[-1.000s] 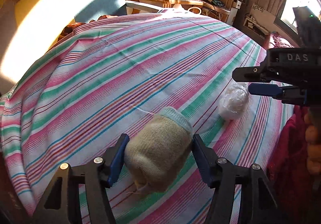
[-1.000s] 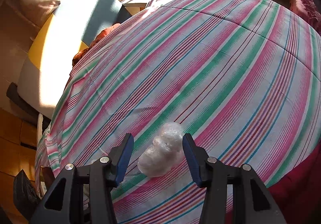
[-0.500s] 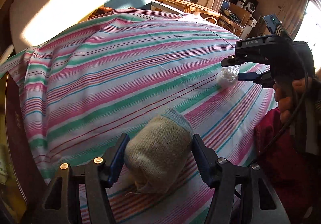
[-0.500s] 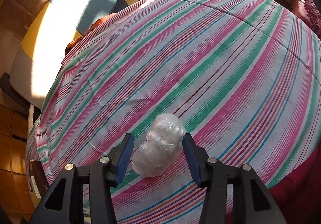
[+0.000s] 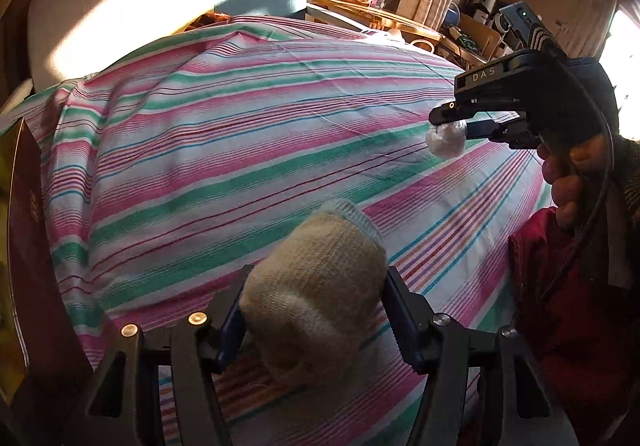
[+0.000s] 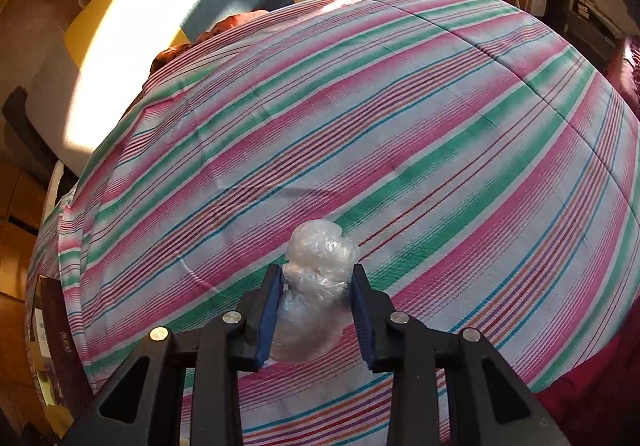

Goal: Organize objects
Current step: 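Grasp the beige sock bundle with the left gripper while the right grasps the plastic bundle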

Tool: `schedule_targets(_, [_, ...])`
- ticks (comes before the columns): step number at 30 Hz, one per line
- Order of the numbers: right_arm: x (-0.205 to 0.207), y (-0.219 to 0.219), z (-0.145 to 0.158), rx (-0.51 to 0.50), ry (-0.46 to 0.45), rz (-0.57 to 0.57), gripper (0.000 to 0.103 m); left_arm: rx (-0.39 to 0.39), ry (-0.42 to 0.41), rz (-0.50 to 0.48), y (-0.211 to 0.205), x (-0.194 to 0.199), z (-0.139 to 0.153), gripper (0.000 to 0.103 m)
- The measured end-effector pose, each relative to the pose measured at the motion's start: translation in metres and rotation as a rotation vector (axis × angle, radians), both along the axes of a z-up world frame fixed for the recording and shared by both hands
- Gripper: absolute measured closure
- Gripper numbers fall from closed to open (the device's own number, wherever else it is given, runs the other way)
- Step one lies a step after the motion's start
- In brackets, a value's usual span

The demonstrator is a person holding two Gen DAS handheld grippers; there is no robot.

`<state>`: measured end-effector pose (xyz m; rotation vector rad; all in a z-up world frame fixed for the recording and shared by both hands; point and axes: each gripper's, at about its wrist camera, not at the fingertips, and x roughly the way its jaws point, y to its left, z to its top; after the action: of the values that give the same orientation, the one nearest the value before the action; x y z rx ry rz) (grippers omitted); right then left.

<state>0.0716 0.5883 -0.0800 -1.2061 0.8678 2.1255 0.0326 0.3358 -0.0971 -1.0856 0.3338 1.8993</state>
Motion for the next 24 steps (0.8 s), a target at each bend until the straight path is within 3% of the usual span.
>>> schedule_targets(9, [-0.024, -0.033, 0.001, 0.019, -0.001, 0.205, 0.07, -0.019, 0.034, 0.008, 0.001, 0.004, -0.003, 0.04])
schedule_targets(18, [-0.024, -0.041, 0.0, 0.034, -0.035, 0.244, 0.07, -0.047, 0.071, 0.028, -0.003, 0.008, 0.006, 0.044])
schedule_targets(24, [-0.027, -0.044, -0.001, 0.039, -0.043, 0.265, 0.07, -0.002, 0.13, 0.089, -0.03, 0.007, 0.036, 0.044])
